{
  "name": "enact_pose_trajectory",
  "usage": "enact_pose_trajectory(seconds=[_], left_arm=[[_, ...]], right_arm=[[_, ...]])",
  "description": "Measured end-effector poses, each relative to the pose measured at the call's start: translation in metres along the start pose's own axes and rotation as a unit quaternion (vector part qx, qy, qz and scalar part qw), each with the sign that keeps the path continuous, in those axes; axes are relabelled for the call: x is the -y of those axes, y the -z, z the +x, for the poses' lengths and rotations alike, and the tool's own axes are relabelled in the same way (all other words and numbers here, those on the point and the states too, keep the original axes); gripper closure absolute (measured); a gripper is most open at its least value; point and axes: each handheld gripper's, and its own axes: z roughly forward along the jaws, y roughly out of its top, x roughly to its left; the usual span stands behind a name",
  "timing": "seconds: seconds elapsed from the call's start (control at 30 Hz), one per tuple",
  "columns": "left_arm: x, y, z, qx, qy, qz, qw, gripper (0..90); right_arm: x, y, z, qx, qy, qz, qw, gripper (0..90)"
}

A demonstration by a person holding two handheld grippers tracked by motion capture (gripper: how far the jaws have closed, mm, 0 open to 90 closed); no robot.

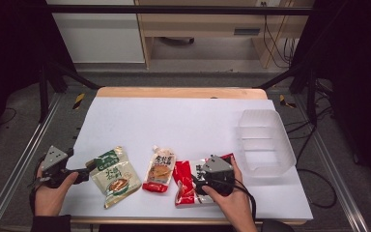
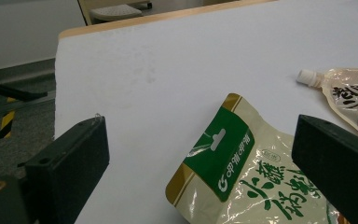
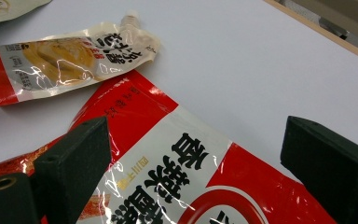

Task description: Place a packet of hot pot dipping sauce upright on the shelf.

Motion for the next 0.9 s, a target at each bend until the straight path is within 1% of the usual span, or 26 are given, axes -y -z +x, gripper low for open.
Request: enact_pose_trajectory(seconds=[0.07, 0.17, 0.23, 0.3, 0.37, 0.47, 0.5, 0.53, 0.57, 0.6, 0.63, 0.67, 0.7, 0.73, 0.77, 0.8, 0.83, 0.87, 0.9], left_arm=[[-0.001, -0.001, 0.001, 0.001, -0.002, 0.002, 1.0000, 4.6], [-0.002, -0.003, 0.001, 0.004, -0.005, 0.003, 1.0000, 5.0], [-0.004, -0.006, 0.000, 0.007, -0.014, 0.007, 0.9998, 5.0], [-0.003, -0.008, 0.002, 0.008, -0.015, 0.012, 0.9998, 4.9], [-0.003, -0.008, 0.002, 0.008, -0.014, 0.013, 0.9998, 4.9], [-0.002, -0.005, 0.003, 0.006, -0.012, 0.010, 0.9999, 5.0], [-0.002, -0.003, 0.002, 0.007, -0.013, 0.009, 0.9999, 4.9], [-0.002, 0.000, 0.003, 0.004, -0.020, 0.008, 0.9998, 4.7], [-0.002, 0.000, 0.003, 0.004, -0.020, 0.008, 0.9998, 4.7], [-0.001, 0.003, 0.007, -0.003, -0.022, 0.006, 0.9997, 4.5], [-0.001, 0.003, 0.007, -0.003, -0.022, 0.006, 0.9997, 4.5], [0.001, 0.003, 0.014, -0.001, -0.010, 0.005, 0.9999, 4.5], [0.001, 0.003, 0.014, -0.001, -0.010, 0.005, 0.9999, 4.5], [0.002, -0.001, 0.017, 0.007, 0.000, 0.008, 0.9999, 4.5], [0.002, -0.001, 0.017, 0.007, 0.000, 0.008, 0.9999, 4.5], [0.003, -0.004, 0.019, 0.010, -0.004, 0.016, 0.9998, 4.5], [0.004, -0.007, 0.019, 0.015, -0.006, 0.021, 0.9997, 4.5], [0.004, -0.007, 0.019, 0.015, -0.006, 0.021, 0.9997, 4.5], [0.004, -0.008, 0.020, 0.019, -0.008, 0.022, 0.9995, 4.5]], right_arm=[[0.001, 0.000, 0.000, 0.002, -0.003, -0.003, 1.0000, 9.0], [0.002, 0.000, -0.003, 0.002, 0.000, -0.009, 1.0000, 9.0], [0.001, 0.001, -0.003, 0.002, 0.000, -0.012, 0.9999, 9.0], [0.000, -0.001, -0.005, 0.001, -0.003, -0.018, 0.9998, 9.2], [0.000, -0.001, -0.005, 0.000, -0.002, -0.018, 0.9998, 9.2], [0.000, 0.001, -0.003, 0.004, 0.003, -0.014, 0.9999, 9.2], [0.001, 0.003, -0.003, 0.006, 0.001, -0.019, 0.9998, 9.2], [0.002, 0.007, -0.003, 0.011, -0.001, -0.021, 0.9997, 9.2], [0.002, 0.007, -0.003, 0.011, -0.001, -0.021, 0.9997, 9.2], [0.003, 0.009, -0.005, 0.015, -0.004, -0.021, 0.9997, 9.2], [0.003, 0.009, -0.005, 0.015, -0.004, -0.021, 0.9997, 9.2], [0.003, 0.008, -0.008, 0.018, -0.011, -0.026, 0.9994, 9.2], [0.003, 0.008, -0.008, 0.018, -0.011, -0.026, 0.9994, 9.2], [0.004, 0.006, -0.010, 0.020, -0.015, -0.022, 0.9994, 9.2], [0.004, 0.005, -0.011, 0.021, -0.015, -0.021, 0.9994, 9.2], [0.005, 0.005, -0.011, 0.022, -0.021, -0.020, 0.9993, 9.2], [0.005, 0.005, -0.011, 0.022, -0.020, -0.021, 0.9994, 9.2], [0.005, 0.005, -0.011, 0.022, -0.020, -0.021, 0.9994, 9.3], [0.005, 0.005, -0.011, 0.022, -0.019, -0.022, 0.9993, 9.3]])
